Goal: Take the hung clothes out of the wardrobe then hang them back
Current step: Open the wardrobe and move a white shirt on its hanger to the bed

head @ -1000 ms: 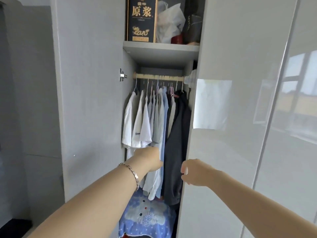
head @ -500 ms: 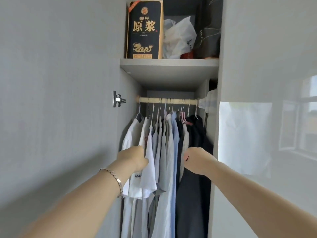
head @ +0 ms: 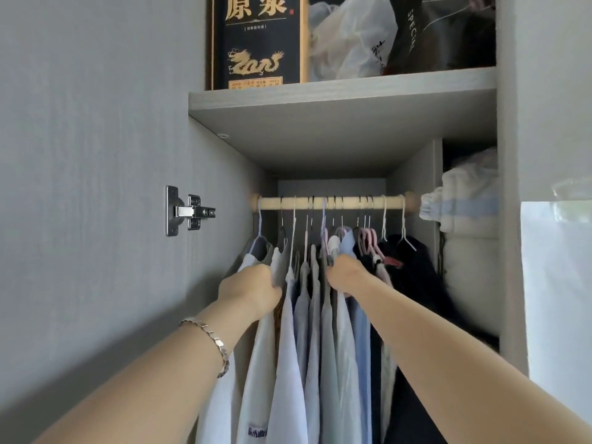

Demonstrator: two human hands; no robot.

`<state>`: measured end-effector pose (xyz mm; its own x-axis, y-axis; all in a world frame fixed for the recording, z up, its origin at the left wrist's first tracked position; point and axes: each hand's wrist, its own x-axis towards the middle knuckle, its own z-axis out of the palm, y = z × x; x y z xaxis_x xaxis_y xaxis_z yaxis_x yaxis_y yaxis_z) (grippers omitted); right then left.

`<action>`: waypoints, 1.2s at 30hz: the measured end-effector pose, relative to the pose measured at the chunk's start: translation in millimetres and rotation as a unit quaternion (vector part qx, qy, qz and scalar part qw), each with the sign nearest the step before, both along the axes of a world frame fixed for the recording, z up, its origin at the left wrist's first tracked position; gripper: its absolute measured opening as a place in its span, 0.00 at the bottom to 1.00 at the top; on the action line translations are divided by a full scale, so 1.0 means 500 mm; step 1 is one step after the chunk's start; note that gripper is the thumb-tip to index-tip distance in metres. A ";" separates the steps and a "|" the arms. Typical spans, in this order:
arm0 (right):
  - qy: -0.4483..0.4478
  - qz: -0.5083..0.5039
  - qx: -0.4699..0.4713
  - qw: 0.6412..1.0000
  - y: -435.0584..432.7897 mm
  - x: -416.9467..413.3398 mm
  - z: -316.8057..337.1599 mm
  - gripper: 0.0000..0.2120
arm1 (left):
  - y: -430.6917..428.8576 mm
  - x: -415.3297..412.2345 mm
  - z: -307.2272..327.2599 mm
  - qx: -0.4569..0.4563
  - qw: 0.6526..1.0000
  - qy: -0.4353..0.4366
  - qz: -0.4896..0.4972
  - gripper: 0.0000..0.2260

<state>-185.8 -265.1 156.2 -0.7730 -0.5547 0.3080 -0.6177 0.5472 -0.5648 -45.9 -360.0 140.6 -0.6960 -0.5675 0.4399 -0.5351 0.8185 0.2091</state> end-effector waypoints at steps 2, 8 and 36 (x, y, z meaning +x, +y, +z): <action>-0.047 0.022 -0.026 0.998 -0.021 -0.021 0.000 0.17 | -0.008 -0.016 -0.003 0.009 1.000 0.007 0.009 0.07; -0.051 0.031 -0.064 0.996 -0.040 -0.060 0.010 0.19 | -0.009 -0.048 -0.012 0.017 1.000 0.012 0.018 0.09; 0.035 -0.258 -0.048 0.964 0.528 0.398 -0.230 0.25 | 0.357 0.133 -0.189 0.016 0.966 -0.032 -0.255 0.06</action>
